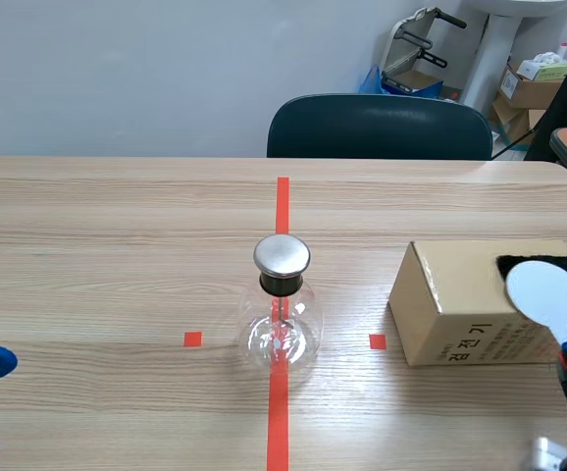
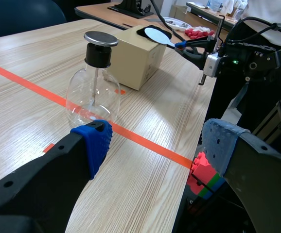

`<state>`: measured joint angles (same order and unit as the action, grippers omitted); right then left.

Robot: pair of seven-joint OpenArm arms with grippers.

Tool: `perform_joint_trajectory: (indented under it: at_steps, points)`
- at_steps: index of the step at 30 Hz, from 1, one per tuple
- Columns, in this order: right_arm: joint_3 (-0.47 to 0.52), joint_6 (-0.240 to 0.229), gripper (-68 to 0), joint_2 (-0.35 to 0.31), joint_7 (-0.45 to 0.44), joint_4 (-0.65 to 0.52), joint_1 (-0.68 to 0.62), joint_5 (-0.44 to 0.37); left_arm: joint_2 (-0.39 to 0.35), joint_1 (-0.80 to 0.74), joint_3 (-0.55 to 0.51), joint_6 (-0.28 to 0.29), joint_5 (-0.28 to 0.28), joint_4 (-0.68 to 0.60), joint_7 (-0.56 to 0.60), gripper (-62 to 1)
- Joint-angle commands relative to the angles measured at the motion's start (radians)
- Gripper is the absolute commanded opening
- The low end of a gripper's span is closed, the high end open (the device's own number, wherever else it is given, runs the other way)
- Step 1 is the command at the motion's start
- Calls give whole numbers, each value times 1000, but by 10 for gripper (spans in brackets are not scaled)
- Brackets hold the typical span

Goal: Do the electroscope experiment

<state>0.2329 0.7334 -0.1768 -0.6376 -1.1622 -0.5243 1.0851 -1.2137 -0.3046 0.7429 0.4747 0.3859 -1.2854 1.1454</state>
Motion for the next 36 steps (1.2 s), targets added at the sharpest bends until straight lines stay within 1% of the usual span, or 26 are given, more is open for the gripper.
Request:
perform_joint_trajectory:
  at_steps: [1, 3, 4, 5, 6, 9, 10, 11, 12, 15, 16, 18, 19, 23, 24, 25, 26, 27, 29, 30, 31, 32, 33, 36]
  points:
    - [3, 40, -658, -11, 95, -8, 5, -15, -3, 3, -4, 6, 3, -11, 14, -191]
    - [3, 40, -658, -11, 175, -8, 3, -15, -3, 3, -4, 6, 3, -11, 14, -191]
    - [3, 40, -658, -12, 184, -8, 4, -15, -3, 3, -4, 6, 3, -11, 14, -191]
    - [3, 40, -658, -12, 174, -8, 4, -14, -3, 3, -4, 6, 3, -11, 14, -191]
    - [2, 40, -658, -11, 138, -8, 5, -14, -3, 3, -4, 6, 3, -11, 15, -191]
    - [-9, 21, -658, -11, -11, -8, 6, -14, -3, 3, -4, 6, 3, -12, 18, -191]
    - [-13, 14, -658, -11, -28, -8, 6, -15, -3, 3, -4, 6, 3, -12, 18, -191]
    - [-14, 9, -658, -10, -25, -8, 5, -15, -3, 3, -4, 6, 3, -12, 18, -191]
    - [-14, 6, -658, -8, -3, -8, 3, -16, -3, 3, -4, 6, 3, -12, 18, -191]
    - [-11, 6, -658, -8, 142, -8, -5, -16, -3, 3, -4, 6, 3, -12, 18, -191]
    - [-8, 6, -658, -8, 175, -8, -5, -16, -3, 3, -4, 6, 3, -12, 18, -191]
    - [-6, 6, -658, -12, 194, -8, -7, -15, -3, 3, -4, 6, 3, -12, 18, -191]
    - [-7, 6, -658, -14, 173, -8, -7, -14, -3, 3, -4, 6, 3, -12, 18, -191]
    - [-16, 6, -658, -14, -8, -8, -5, -14, -3, 3, -4, 6, 3, -12, 18, -191]
    - [-20, 6, -658, -13, -30, -8, -5, -15, -2, 3, -4, 6, 3, -12, 18, -191]
    - [-22, 6, -658, -12, -32, -8, -6, -15, -2, 3, -4, 6, 3, -12, 18, -191]
    - [-22, 6, -658, -11, -10, -8, -7, -18, -2, 3, -4, 6, 3, -12, 18, -191]
    - [-22, 6, -658, -11, 31, -8, -8, -19, -2, 3, -4, 6, 3, -12, 18, -191]
    - [-20, 6, -658, -11, 142, -8, -10, -19, -2, 3, -4, 6, 3, -12, 18, -191]
    - [-18, 6, -658, -11, 182, -8, -10, -18, -2, 3, -4, 6, 3, -12, 18, -191]
    - [-17, 6, -658, -12, 200, -8, -10, -18, -2, 3, -4, 6, 3, -12, 18, -191]
    - [-17, 6, -658, -14, 194, -8, -10, -16, -2, 3, -4, 6, 3, -12, 18, -191]
    - [-17, 6, -658, -16, 159, -8, -8, -15, -3, 3, -4, 6, 3, -12, 18, -191]
    - [-18, 6, -658, -16, -18, -8, -5, -15, -3, 3, -4, 6, 3, -12, 18, -191]
